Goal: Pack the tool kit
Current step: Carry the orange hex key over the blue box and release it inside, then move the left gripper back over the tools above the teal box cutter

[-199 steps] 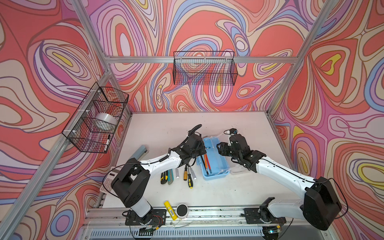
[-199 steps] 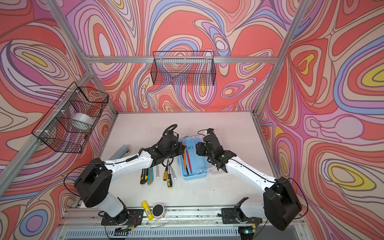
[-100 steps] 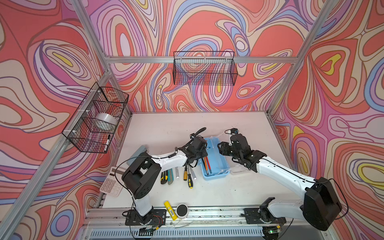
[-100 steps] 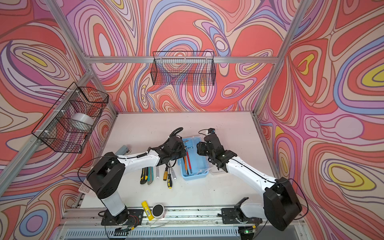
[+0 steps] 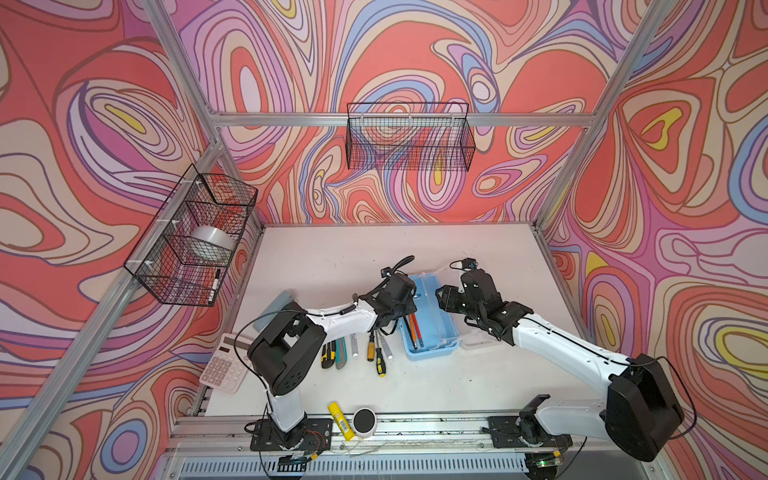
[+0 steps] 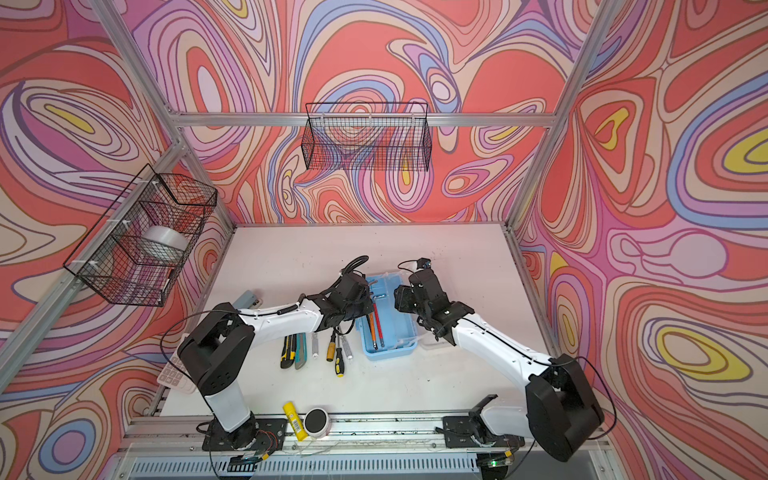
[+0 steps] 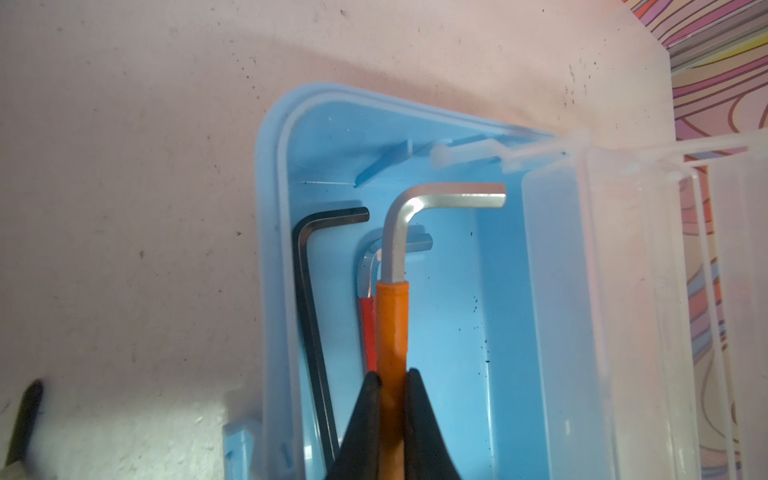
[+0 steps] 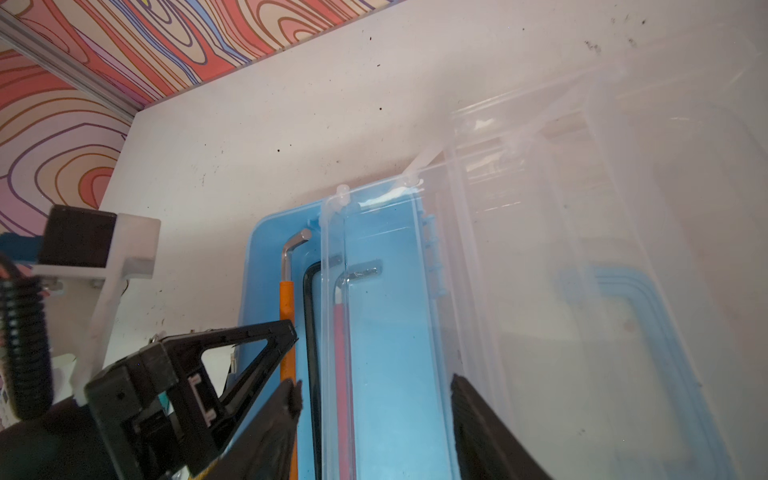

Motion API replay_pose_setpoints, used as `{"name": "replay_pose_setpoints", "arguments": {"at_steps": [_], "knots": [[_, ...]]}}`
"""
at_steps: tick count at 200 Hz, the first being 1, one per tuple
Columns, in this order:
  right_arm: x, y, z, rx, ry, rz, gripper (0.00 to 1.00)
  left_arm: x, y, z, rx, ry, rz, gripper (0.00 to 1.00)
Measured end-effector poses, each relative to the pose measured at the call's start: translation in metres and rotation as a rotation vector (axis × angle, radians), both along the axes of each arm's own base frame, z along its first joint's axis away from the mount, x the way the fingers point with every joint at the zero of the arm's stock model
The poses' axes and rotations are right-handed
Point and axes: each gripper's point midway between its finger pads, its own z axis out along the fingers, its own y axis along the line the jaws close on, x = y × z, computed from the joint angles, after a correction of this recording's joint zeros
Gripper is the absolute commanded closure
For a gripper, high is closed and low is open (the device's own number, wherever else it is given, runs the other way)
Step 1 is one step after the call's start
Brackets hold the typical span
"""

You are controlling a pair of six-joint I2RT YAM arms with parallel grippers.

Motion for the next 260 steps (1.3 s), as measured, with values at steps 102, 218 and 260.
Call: {"name": "replay_pose_setpoints", "arguments": {"at_steps": [102,218,260], "knots": [[0.0,-0.001,-0.002,0.001,0.004,0.0,0.35,0.002,0.0,0.003,0.004,-0.007,0.005,0.82],[-0.002,0.002,0.0,-0.012,0.003,0.036,0.39,0.002,0.014,0.041,0.091,-0.152,-0.069,0.77],[-0.007,0.017,0.032,-0.022,-0.074,0.075,0.39,-0.011,0.06,0.083,0.229,-0.269,-0.045,0.69]]}}
